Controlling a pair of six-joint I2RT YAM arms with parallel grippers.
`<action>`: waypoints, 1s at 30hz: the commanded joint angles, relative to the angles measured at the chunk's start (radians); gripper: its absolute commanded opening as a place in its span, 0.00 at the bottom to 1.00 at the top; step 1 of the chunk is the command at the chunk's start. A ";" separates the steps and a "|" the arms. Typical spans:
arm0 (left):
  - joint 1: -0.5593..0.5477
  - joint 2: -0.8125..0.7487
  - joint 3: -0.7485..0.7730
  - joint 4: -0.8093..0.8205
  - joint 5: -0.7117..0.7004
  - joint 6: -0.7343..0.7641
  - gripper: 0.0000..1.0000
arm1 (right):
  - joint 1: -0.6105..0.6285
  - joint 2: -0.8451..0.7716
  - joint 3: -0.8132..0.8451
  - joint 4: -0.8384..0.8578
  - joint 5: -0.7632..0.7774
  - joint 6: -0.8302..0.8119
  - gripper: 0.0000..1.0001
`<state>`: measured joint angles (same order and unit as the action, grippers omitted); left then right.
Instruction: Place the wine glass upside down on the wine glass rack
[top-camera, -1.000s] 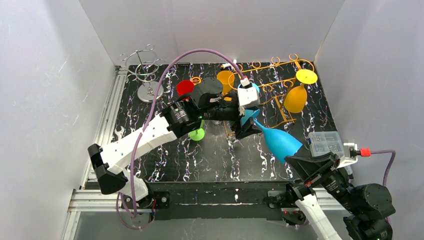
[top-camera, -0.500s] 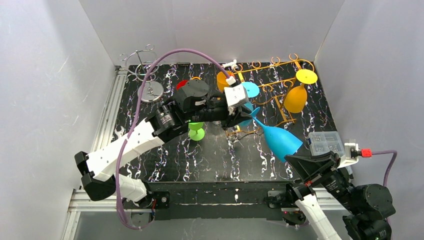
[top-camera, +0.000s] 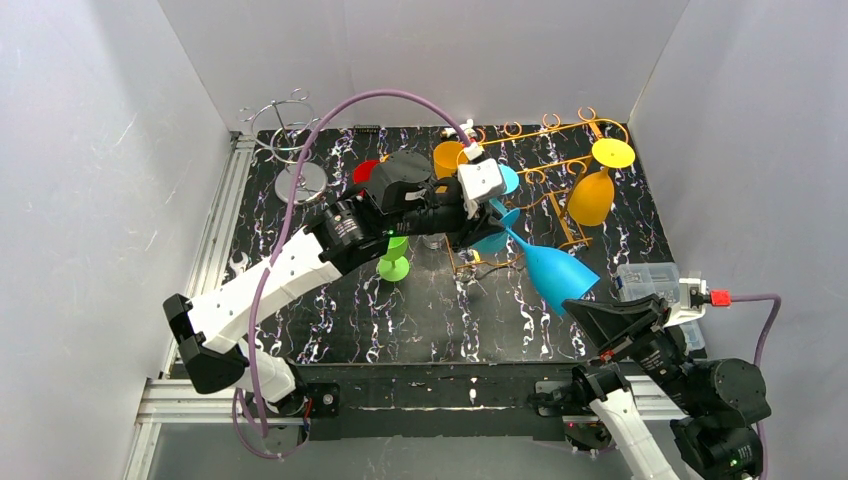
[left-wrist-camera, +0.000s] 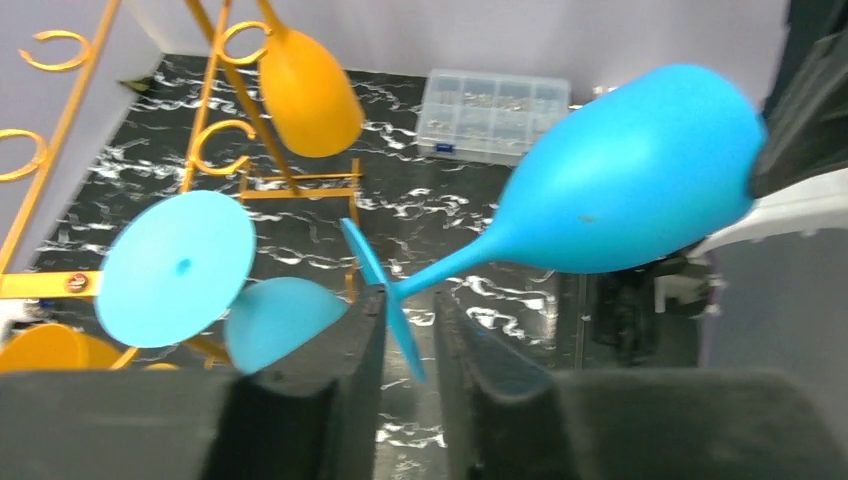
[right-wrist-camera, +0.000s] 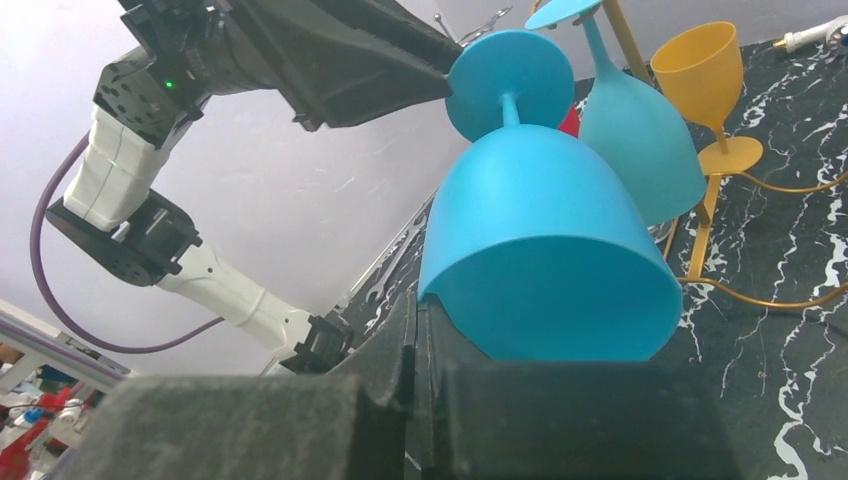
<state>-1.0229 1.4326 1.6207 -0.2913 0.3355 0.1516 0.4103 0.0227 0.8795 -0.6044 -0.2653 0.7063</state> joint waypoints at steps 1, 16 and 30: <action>-0.014 -0.021 0.028 -0.020 0.053 -0.006 0.17 | -0.018 -0.007 -0.018 0.145 -0.011 0.010 0.01; -0.015 0.012 0.077 -0.037 0.050 -0.033 0.11 | -0.024 -0.002 -0.034 0.207 -0.039 0.041 0.01; -0.014 -0.033 0.184 -0.060 0.084 0.130 0.00 | -0.025 0.061 -0.031 0.125 -0.118 0.073 0.98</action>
<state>-1.0203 1.4620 1.7500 -0.3237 0.3332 0.1764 0.3920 0.0338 0.8349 -0.4652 -0.3561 0.7895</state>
